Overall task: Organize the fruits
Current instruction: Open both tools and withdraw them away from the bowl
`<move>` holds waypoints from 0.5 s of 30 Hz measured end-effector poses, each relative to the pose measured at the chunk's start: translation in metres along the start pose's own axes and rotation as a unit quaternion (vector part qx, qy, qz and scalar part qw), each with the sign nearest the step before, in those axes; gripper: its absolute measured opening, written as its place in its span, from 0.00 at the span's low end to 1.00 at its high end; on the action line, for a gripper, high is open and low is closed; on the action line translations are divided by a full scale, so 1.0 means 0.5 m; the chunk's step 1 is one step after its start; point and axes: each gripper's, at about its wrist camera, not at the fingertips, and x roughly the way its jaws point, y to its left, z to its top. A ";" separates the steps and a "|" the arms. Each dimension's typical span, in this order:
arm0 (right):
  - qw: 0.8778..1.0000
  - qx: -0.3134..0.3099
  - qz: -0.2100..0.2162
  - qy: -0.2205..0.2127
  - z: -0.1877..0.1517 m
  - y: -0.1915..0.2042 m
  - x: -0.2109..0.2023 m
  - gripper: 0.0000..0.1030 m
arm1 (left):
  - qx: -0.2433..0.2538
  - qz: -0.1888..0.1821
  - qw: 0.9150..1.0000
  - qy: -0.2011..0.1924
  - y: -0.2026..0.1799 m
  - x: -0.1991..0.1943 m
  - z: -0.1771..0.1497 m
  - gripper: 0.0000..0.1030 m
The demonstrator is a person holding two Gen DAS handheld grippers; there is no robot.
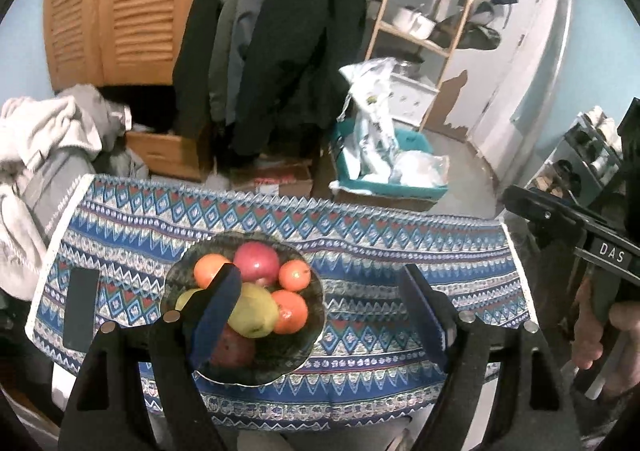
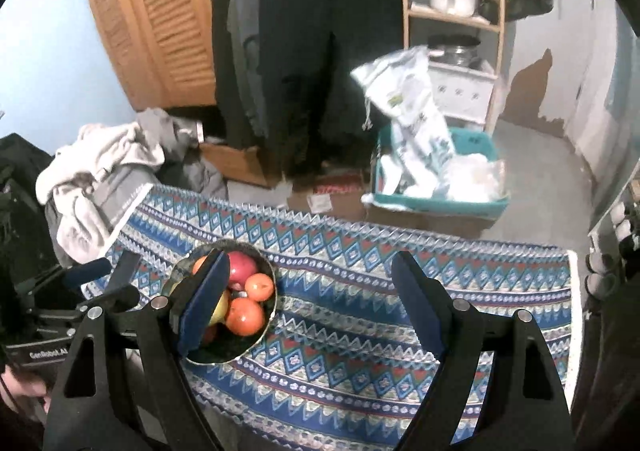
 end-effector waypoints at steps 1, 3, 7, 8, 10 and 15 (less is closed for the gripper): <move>1.000 -0.003 -0.002 -0.008 -0.001 -0.002 -0.018 0.81 | 0.003 -0.002 1.000 -0.004 -0.006 -0.007 0.002 0.81; 1.000 -0.007 -0.005 -0.025 -0.004 -0.005 -0.048 0.81 | 0.009 -0.003 1.000 -0.012 -0.018 -0.020 0.005 0.84; 0.999 -0.013 -0.006 -0.049 -0.014 -0.011 -0.098 0.81 | 0.020 -0.005 0.999 -0.028 -0.040 -0.046 0.009 0.84; 0.998 -0.014 -0.006 -0.054 -0.015 -0.012 -0.106 0.81 | 0.022 -0.004 0.999 -0.032 -0.044 -0.051 0.009 0.84; 0.998 -0.015 -0.006 -0.063 -0.022 -0.014 -0.127 0.81 | 0.029 0.003 0.999 -0.039 -0.050 -0.060 0.010 0.87; 0.997 -0.018 -0.007 -0.075 -0.039 -0.022 -0.158 0.81 | 0.043 0.019 0.998 -0.044 -0.065 -0.068 0.007 0.88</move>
